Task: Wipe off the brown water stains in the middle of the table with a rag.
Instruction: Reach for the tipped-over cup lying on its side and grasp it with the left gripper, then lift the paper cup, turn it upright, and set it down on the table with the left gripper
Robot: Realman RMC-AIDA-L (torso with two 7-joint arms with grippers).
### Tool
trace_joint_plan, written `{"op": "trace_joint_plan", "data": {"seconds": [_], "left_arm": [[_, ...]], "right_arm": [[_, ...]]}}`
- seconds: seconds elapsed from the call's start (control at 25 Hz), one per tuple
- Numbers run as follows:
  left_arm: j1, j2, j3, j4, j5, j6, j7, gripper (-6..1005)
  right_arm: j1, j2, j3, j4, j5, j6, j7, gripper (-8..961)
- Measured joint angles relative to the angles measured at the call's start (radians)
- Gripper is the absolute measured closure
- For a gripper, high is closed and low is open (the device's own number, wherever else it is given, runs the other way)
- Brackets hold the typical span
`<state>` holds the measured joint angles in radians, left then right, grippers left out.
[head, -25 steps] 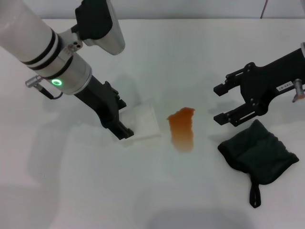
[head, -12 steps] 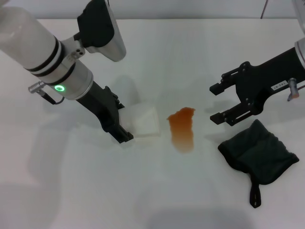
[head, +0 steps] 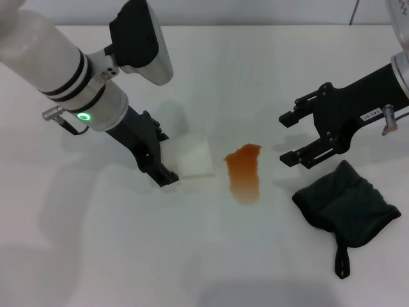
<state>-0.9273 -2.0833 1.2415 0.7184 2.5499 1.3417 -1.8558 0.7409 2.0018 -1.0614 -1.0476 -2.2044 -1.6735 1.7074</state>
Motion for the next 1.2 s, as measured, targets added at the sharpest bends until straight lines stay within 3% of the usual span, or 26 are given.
{"op": "trace_joint_plan", "data": {"seconds": [0.6,1.04,1.12,1.2], "left_arm": [[0.002,-0.002,0.073,-0.002,-0.062,-0.056,0.012,159],[0.029,-0.001,0.078,0.014,-0.105,-0.082,0.016,164],[0.045,-0.001,0.077,0.016,-0.123,-0.086,0.027,335],[0.070,0.001,0.073,0.029,-0.152,-0.088,0.043,310]], "right_arm": [[-0.003,0.002,0.000,0.000,0.000,0.002,0.000,188],[-0.007,0.002,0.000,0.000,0.000,0.000,-0.002,187],[-0.009,0.002,0.000,0.000,0.000,-0.001,-0.002,187],[-0.010,0.002,0.000,0.000,0.000,-0.001,-0.002,187]]}}
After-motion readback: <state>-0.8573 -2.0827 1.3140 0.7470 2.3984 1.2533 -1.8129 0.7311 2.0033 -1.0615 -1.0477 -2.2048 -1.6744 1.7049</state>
